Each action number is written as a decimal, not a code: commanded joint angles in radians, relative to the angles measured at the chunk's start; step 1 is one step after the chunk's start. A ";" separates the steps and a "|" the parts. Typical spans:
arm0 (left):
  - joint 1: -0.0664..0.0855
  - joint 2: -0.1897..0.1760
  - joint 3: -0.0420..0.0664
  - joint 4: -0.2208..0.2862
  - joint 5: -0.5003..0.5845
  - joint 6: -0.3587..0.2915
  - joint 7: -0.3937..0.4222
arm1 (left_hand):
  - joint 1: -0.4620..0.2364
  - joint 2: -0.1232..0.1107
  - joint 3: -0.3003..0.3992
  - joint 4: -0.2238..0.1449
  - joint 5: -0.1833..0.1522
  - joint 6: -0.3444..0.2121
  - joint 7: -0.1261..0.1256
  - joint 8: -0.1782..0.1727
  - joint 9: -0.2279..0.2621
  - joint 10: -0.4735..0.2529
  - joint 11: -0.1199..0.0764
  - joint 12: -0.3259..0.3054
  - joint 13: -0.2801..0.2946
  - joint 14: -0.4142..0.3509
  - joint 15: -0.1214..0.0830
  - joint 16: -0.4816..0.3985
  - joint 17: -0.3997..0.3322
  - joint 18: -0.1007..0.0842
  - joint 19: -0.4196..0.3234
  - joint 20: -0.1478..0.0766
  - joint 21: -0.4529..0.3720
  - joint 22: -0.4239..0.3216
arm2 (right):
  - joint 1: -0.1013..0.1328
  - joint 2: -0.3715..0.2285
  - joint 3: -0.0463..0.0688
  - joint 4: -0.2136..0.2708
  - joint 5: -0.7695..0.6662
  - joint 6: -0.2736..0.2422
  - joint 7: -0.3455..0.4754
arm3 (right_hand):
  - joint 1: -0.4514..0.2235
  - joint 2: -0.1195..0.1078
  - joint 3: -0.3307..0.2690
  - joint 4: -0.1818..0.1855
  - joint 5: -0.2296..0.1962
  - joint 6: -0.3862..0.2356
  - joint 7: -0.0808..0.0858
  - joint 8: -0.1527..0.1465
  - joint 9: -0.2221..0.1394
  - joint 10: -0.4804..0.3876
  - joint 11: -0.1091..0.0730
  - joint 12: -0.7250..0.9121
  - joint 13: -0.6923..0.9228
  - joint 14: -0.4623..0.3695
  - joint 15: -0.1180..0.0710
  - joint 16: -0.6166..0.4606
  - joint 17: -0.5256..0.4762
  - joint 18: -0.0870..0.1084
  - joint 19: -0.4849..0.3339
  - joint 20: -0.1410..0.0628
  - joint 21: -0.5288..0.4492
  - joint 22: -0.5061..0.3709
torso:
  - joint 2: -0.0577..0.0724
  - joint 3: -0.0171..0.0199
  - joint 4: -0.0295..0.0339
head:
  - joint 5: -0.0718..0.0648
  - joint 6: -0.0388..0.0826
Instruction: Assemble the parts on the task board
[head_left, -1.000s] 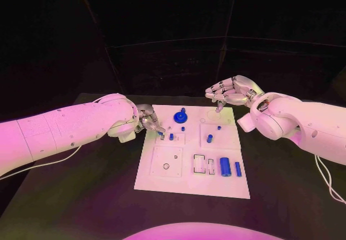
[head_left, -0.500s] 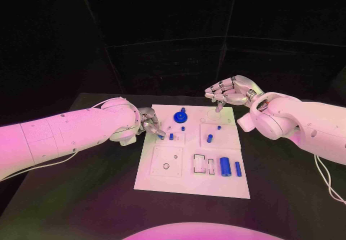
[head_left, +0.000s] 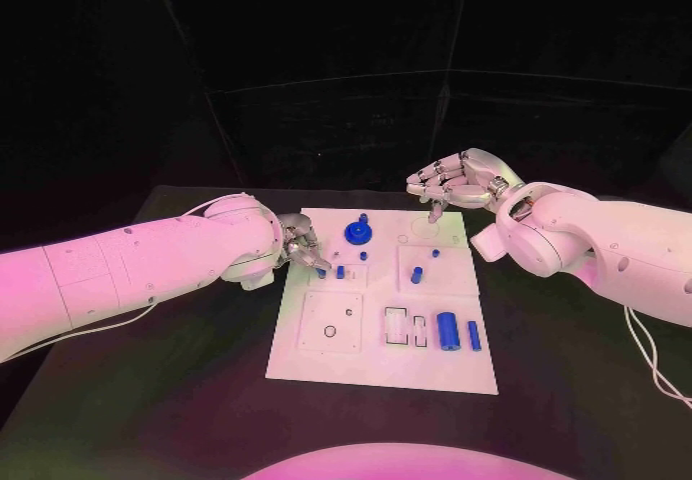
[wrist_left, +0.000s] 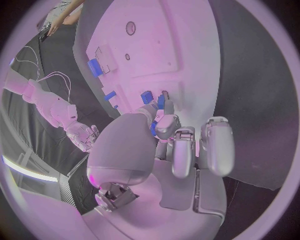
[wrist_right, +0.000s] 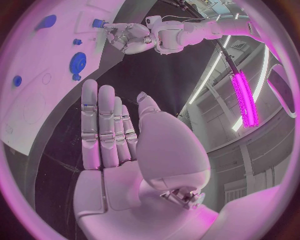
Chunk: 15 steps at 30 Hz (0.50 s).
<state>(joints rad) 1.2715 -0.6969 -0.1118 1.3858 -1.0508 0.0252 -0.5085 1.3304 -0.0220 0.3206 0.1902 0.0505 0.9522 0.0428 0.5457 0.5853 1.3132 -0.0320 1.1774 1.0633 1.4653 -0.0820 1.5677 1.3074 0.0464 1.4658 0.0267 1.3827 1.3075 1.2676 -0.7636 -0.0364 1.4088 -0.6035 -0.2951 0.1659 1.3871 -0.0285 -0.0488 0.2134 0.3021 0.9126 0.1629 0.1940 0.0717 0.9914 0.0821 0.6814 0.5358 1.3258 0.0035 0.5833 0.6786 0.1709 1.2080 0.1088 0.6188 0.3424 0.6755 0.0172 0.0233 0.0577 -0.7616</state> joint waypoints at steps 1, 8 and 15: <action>0.001 0.004 0.000 -0.004 -0.011 0.014 -0.007 | 0.005 0.006 0.089 -0.082 0.003 0.001 -0.005 0.005 0.040 0.005 0.000 0.002 -0.001 0.106 -0.005 0.003 0.263 0.008 0.016 -0.004 0.001 0.042 | 0.002 0.002 0.001 0.001 -0.002 -0.003 0.012 | 0.010 0.001 -0.003 0.001 0.003 -0.007 0.003 0.004 0.001 -0.009 0.001 0.005 -0.001 0.002 0.002 -0.006 0.001 0.012 0.006 -0.001 -0.005 -0.001 | -0.001 0.0000 0.0024 | -0.001 -0.002; 0.001 0.006 0.000 -0.013 -0.011 0.038 -0.008 | 0.003 0.004 0.096 -0.084 0.003 0.000 -0.005 0.006 0.041 0.004 0.000 0.000 -0.003 0.106 -0.006 0.003 0.263 0.008 0.016 -0.004 0.001 0.041 | 0.002 0.003 0.001 0.000 -0.003 -0.003 0.012 | 0.010 0.001 -0.003 0.001 0.003 -0.007 0.003 0.004 0.001 -0.009 0.001 0.005 -0.001 0.002 0.002 -0.006 0.001 0.012 0.006 -0.001 -0.005 -0.001 | -0.001 0.0001 0.0027 | 0.001 -0.005; 0.001 0.009 0.000 -0.014 -0.011 0.054 -0.009 | 0.002 0.001 0.101 -0.086 0.003 -0.001 -0.005 0.007 0.041 0.004 0.000 0.001 -0.002 0.106 -0.006 0.003 0.263 0.008 0.016 -0.004 0.000 0.041 | 0.002 0.004 0.001 0.000 -0.003 -0.003 0.011 | 0.010 0.001 -0.003 0.001 0.003 -0.007 0.003 0.004 0.001 -0.009 0.001 0.005 -0.001 0.002 0.002 -0.006 0.001 0.012 0.006 -0.001 -0.005 -0.001 | -0.002 0.0000 0.0019 | 0.003 -0.007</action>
<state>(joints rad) 1.2715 -0.6891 -0.1124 1.3717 -1.0542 0.0545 -0.5112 1.3308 -0.0215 0.3263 0.1956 0.0502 0.9521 0.0429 0.5493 0.5853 1.3130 -0.0316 1.1774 1.0620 1.4653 -0.0820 1.5677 1.3074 0.0464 1.4658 0.0267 1.3827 1.3075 1.2677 -0.7609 -0.0364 1.4076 -0.6044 -0.2952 0.1663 1.3871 -0.0285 -0.0488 0.2134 0.3021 0.9126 0.1629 0.1939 0.0716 0.9914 0.0822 0.6814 0.5360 1.3258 0.0035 0.5832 0.6784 0.1709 1.2080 0.1088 0.6188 0.3425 0.6739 0.0171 0.0257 0.0598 -0.7680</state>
